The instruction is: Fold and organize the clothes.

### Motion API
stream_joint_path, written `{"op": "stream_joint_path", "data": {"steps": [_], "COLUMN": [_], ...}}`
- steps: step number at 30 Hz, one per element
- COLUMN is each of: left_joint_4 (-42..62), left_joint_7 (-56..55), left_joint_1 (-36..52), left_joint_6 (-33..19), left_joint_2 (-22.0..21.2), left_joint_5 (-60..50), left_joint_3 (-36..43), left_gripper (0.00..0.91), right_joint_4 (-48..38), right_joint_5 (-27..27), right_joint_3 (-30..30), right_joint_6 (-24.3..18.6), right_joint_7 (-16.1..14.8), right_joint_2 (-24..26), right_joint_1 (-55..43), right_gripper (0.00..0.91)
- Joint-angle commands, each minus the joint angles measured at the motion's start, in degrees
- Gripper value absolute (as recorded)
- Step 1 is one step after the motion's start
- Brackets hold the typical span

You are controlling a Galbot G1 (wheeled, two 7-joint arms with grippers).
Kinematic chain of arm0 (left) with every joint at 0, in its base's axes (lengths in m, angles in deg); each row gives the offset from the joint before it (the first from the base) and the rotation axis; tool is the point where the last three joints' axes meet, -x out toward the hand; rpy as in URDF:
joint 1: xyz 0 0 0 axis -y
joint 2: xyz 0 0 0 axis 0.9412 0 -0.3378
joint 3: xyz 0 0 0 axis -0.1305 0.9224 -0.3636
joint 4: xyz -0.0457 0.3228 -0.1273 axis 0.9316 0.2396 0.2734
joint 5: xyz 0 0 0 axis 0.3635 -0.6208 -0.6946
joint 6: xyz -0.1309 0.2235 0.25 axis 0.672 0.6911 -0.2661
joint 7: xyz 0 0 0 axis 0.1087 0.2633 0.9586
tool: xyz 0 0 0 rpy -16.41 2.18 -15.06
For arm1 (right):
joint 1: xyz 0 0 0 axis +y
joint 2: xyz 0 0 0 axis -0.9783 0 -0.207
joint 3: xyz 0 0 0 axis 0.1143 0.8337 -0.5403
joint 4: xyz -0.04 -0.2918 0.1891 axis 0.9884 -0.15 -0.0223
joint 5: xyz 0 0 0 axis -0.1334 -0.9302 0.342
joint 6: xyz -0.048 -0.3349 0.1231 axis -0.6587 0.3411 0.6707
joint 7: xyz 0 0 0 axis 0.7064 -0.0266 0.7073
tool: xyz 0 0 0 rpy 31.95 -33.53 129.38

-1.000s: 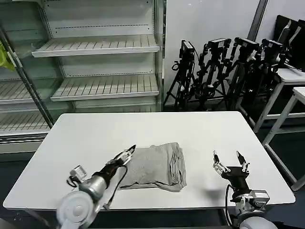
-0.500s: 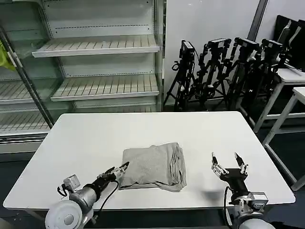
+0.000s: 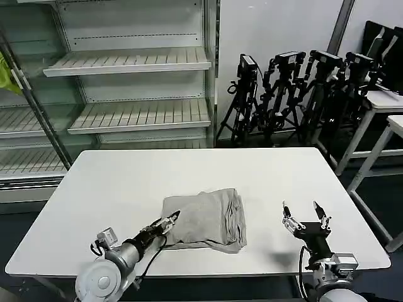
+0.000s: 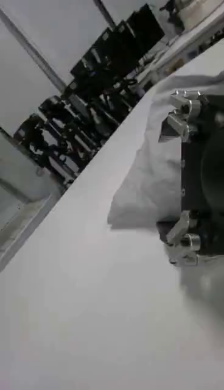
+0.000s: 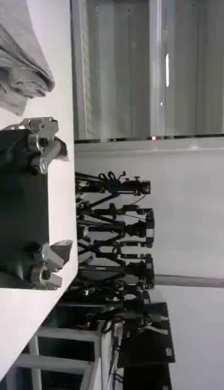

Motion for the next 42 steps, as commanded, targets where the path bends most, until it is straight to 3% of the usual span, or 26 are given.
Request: {"op": "stream_joint_path", "data": {"steps": [1,3,4,5,6,7,25,33,40,42], "left_joint_4": [2.4,3.1,3.1,3.1,3.0,2.9,0.8,-1.9,-1.9,-0.2], "left_joint_7": [-0.4,-0.6,-0.7,-0.7,-0.7,-0.7,-1.0,-2.1,-2.0,-0.1], "left_joint_1": [2.5,2.8,2.8,2.8,2.7,2.7,1.6,1.0,-1.8,-3.1], "left_joint_6": [0.6,0.2,-0.1,-0.5,-0.9,-1.0,-2.7,-2.4,0.4,0.8], "left_joint_2": [-1.7,-1.8,-1.7,-1.7,-1.5,-1.4,-1.6,-0.5,7.2,12.2], "left_joint_5": [1.9,1.7,1.7,1.8,1.8,1.8,4.8,7.4,11.6,11.9], "left_joint_3": [2.3,2.4,2.4,2.4,2.3,2.3,0.9,-3.7,-18.0,-26.1], "left_gripper": [0.907,0.907,0.836,0.363,0.131,0.101,0.071,0.071,0.071,0.071], "right_joint_4": [0.5,0.7,0.9,1.0,1.1,1.2,3.1,3.5,2.5,2.3], "right_joint_5": [-0.1,-0.1,-0.1,-0.1,-0.1,-0.1,-0.3,0.2,2.0,2.4], "right_joint_3": [-0.4,-0.5,-0.7,-0.8,-0.8,-1.0,-1.6,-1.6,-0.6,0.3], "right_joint_6": [0.0,0.0,0.0,0.0,0.0,0.0,0.1,0.1,0.0,0.0], "right_joint_7": [0.0,0.0,0.0,0.0,0.0,0.0,0.1,0.1,0.1,0.1], "right_joint_2": [-0.3,-0.4,-0.5,-0.6,-0.6,-0.6,-1.0,-0.7,0.3,0.6], "right_joint_1": [0.7,0.9,1.1,1.3,1.4,1.5,3.2,2.8,0.1,-1.0], "right_gripper": [0.907,0.907,0.907,0.907,0.907,0.907,0.907,0.907,0.907,0.907]}}
